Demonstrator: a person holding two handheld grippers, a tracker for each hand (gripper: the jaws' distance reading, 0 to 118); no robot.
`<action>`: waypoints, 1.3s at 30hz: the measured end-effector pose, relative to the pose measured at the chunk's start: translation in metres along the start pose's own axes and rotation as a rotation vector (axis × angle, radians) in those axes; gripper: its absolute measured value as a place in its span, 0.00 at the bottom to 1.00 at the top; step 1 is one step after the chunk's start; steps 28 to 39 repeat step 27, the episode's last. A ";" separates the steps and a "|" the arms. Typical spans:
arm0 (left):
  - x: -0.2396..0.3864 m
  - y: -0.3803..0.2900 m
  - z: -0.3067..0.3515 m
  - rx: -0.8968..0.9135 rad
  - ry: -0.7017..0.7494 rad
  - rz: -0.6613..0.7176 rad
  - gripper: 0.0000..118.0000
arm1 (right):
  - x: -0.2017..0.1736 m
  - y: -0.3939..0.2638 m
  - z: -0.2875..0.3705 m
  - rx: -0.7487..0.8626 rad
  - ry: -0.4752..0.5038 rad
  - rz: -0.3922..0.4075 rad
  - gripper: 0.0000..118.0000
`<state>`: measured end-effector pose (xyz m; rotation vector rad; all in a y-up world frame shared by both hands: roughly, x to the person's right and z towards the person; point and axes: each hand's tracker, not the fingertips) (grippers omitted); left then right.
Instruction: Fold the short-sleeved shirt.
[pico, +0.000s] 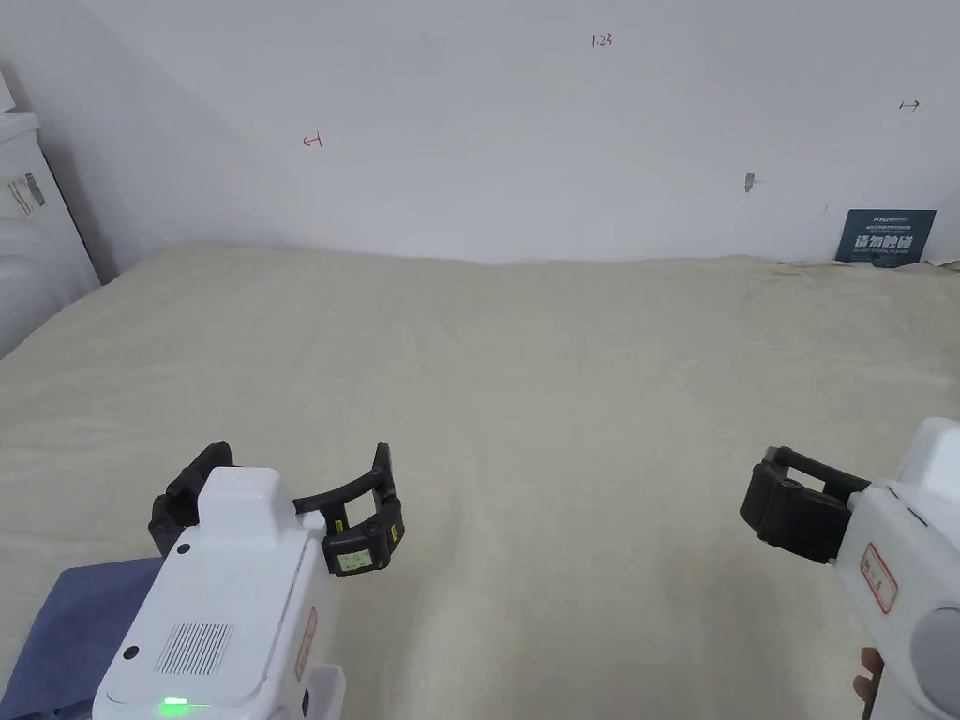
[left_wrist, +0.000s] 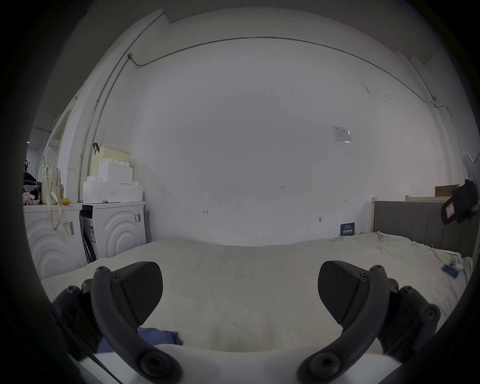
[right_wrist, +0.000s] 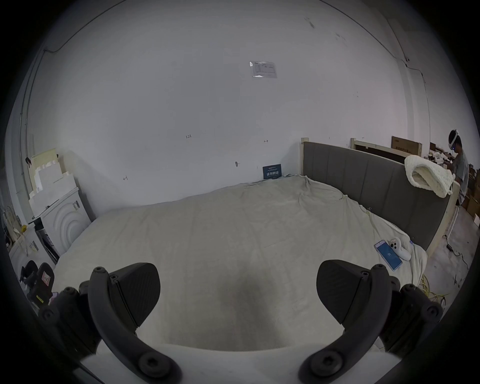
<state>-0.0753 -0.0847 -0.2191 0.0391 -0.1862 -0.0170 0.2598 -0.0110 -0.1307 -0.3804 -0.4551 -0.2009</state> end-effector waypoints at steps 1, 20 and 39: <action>0.000 0.000 0.000 0.000 0.001 0.000 1.00 | -0.001 -0.001 0.000 0.007 0.000 0.000 1.00; 0.000 0.001 0.000 0.004 -0.007 -0.004 1.00 | 0.010 -0.013 -0.014 0.086 0.101 0.029 1.00; 0.000 0.001 0.001 0.007 -0.004 -0.007 1.00 | 0.017 -0.033 -0.016 0.385 0.133 0.083 1.00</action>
